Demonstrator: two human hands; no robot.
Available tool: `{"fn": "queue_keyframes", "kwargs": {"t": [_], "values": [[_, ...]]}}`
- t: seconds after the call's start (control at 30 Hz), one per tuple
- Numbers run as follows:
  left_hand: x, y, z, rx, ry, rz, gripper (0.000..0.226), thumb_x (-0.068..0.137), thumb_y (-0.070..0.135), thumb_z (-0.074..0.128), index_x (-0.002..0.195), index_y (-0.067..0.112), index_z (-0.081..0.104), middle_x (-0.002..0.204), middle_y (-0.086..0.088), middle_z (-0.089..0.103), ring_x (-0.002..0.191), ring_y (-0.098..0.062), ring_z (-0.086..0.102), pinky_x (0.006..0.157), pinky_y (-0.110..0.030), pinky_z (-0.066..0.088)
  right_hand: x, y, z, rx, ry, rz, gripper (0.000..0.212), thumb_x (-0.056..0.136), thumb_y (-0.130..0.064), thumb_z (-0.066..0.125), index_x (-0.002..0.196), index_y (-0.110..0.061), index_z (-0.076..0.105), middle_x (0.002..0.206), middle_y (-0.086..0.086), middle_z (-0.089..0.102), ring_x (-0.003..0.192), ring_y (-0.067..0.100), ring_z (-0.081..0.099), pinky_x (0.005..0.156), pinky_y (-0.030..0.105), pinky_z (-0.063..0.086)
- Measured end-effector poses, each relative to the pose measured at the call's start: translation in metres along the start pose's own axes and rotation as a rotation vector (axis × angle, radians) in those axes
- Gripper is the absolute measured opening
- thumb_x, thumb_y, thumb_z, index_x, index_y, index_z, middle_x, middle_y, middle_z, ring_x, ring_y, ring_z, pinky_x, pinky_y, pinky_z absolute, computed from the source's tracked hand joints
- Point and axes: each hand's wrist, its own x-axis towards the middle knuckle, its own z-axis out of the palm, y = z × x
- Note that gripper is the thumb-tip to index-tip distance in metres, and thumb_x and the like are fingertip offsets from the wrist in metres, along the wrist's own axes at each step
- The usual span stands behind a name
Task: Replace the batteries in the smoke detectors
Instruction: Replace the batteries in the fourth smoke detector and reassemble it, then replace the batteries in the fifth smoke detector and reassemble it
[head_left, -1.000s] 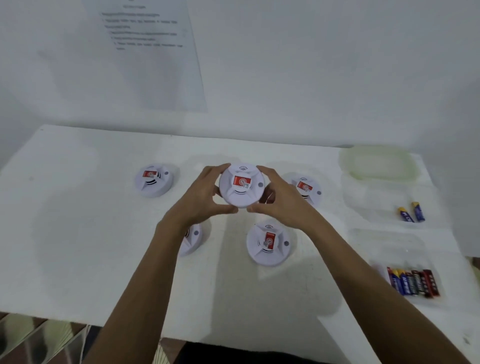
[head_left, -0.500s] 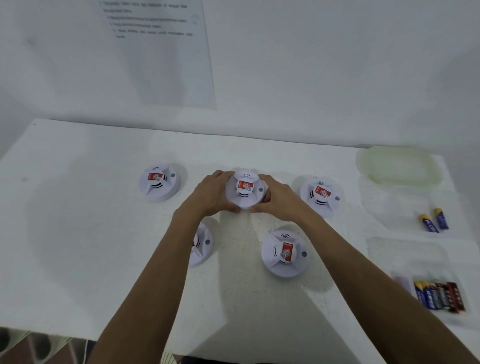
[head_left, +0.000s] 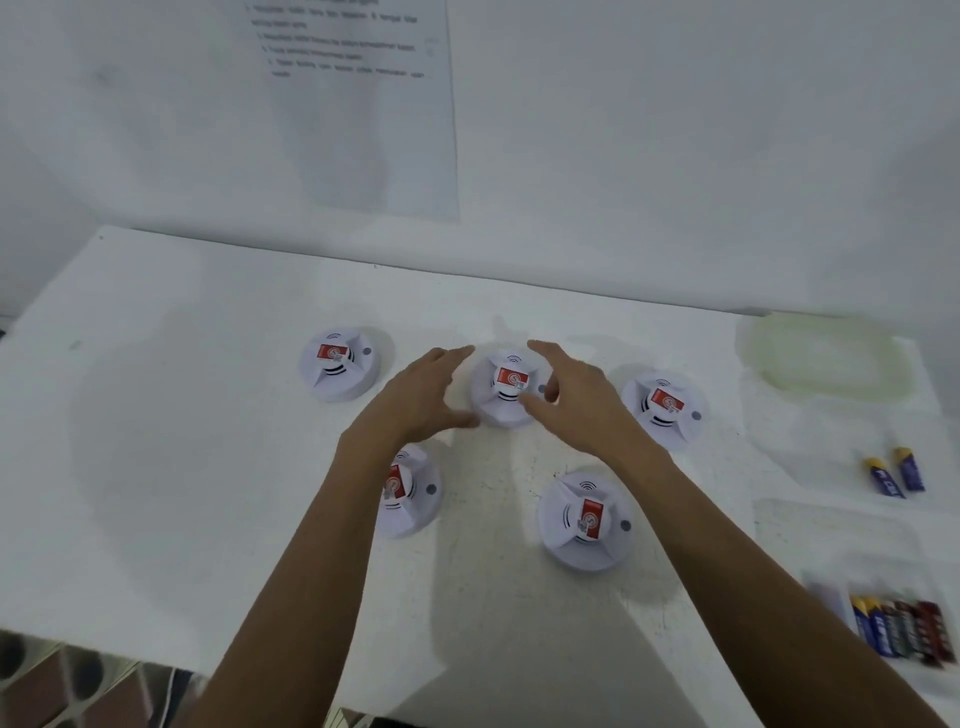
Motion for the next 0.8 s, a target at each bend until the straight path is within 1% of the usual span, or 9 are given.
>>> {"fn": "queue_keyframes", "kwargs": {"t": [0.07, 0.13, 0.2, 0.27, 0.43, 0.53, 0.6, 0.7, 0.8], "values": [[-0.012, -0.006, -0.014, -0.016, 0.124, 0.032, 0.081, 0.076, 0.040, 0.075, 0.144, 0.026, 0.033, 0.131, 0.002, 0.051, 0.104, -0.011, 0.052, 0.087, -0.026, 0.044, 0.004, -0.020, 0.000, 0.023, 0.106, -0.069, 0.043, 0.094, -0.027, 0.058, 0.136, -0.020, 0.051, 0.087, -0.004, 0.062, 0.076, 0.012, 0.054, 0.070, 0.024, 0.040], [-0.024, -0.015, -0.030, -0.027, 0.266, 0.047, 0.073, 0.076, 0.038, 0.075, 0.140, 0.025, 0.041, 0.123, 0.002, 0.055, 0.101, -0.011, 0.052, 0.086, -0.027, 0.044, 0.013, -0.040, 0.006, 0.083, 0.087, -0.127, 0.034, 0.095, -0.027, 0.058, 0.128, -0.020, 0.058, 0.089, 0.001, 0.065, 0.074, 0.011, 0.056, 0.073, 0.024, 0.044], [-0.029, -0.030, -0.041, -0.008, 0.388, 0.010, 0.069, 0.075, 0.037, 0.077, 0.136, 0.022, 0.047, 0.124, -0.003, 0.054, 0.107, -0.021, 0.049, 0.092, -0.033, 0.041, 0.028, -0.057, 0.019, 0.117, 0.012, -0.162, 0.033, 0.095, -0.028, 0.058, 0.127, -0.021, 0.059, 0.090, 0.000, 0.063, 0.076, 0.011, 0.057, 0.077, 0.025, 0.048], [-0.030, -0.047, -0.049, 0.055, 0.438, -0.082, 0.075, 0.071, 0.038, 0.079, 0.136, 0.020, 0.046, 0.132, -0.010, 0.046, 0.118, -0.030, 0.041, 0.098, -0.042, 0.038, 0.044, -0.071, 0.035, 0.128, -0.070, -0.167, 0.035, 0.095, -0.027, 0.058, 0.130, -0.019, 0.057, 0.096, 0.002, 0.064, 0.083, 0.015, 0.060, 0.081, 0.030, 0.051], [-0.024, -0.094, -0.052, 0.077, 0.270, -0.382, 0.107, 0.062, 0.052, 0.081, 0.147, 0.026, 0.021, 0.152, -0.007, 0.021, 0.136, -0.032, 0.019, 0.106, -0.052, 0.026, 0.081, -0.093, 0.071, 0.113, -0.267, -0.096, 0.047, 0.098, -0.017, 0.050, 0.145, -0.014, 0.044, 0.117, 0.008, 0.064, 0.109, 0.022, 0.059, 0.087, 0.027, 0.042], [-0.021, -0.116, -0.047, 0.029, 0.187, -0.398, 0.118, 0.055, 0.058, 0.080, 0.147, 0.024, 0.016, 0.150, -0.006, 0.027, 0.135, -0.031, 0.025, 0.106, -0.050, 0.027, 0.094, -0.099, 0.083, 0.078, -0.348, -0.052, 0.050, 0.098, -0.011, 0.044, 0.148, -0.010, 0.039, 0.138, 0.014, 0.054, 0.128, 0.027, 0.049, 0.105, 0.035, 0.040], [-0.021, -0.122, -0.044, 0.004, 0.218, -0.370, 0.114, 0.056, 0.055, 0.081, 0.146, 0.021, 0.020, 0.146, -0.007, 0.034, 0.132, -0.031, 0.030, 0.105, -0.047, 0.029, 0.098, -0.100, 0.088, 0.065, -0.358, -0.040, 0.049, 0.097, -0.008, 0.041, 0.146, -0.008, 0.042, 0.147, 0.014, 0.046, 0.135, 0.029, 0.043, 0.109, 0.038, 0.038], [-0.021, -0.123, -0.042, 0.004, 0.278, -0.340, 0.110, 0.059, 0.048, 0.083, 0.145, 0.013, 0.025, 0.142, -0.010, 0.039, 0.130, -0.030, 0.033, 0.107, -0.043, 0.026, 0.097, -0.102, 0.090, 0.093, -0.322, -0.055, 0.043, 0.096, -0.004, 0.040, 0.137, -0.008, 0.053, 0.142, 0.013, 0.052, 0.129, 0.030, 0.049, 0.103, 0.038, 0.043], [-0.022, -0.118, -0.044, 0.026, 0.304, -0.313, 0.107, 0.057, 0.050, 0.082, 0.142, 0.014, 0.029, 0.139, -0.009, 0.042, 0.127, -0.030, 0.036, 0.105, -0.042, 0.029, 0.091, -0.103, 0.088, 0.195, -0.299, -0.029, 0.037, 0.095, -0.003, 0.040, 0.126, -0.001, 0.060, 0.123, 0.022, 0.063, 0.112, 0.037, 0.059, 0.095, 0.047, 0.049]]}}
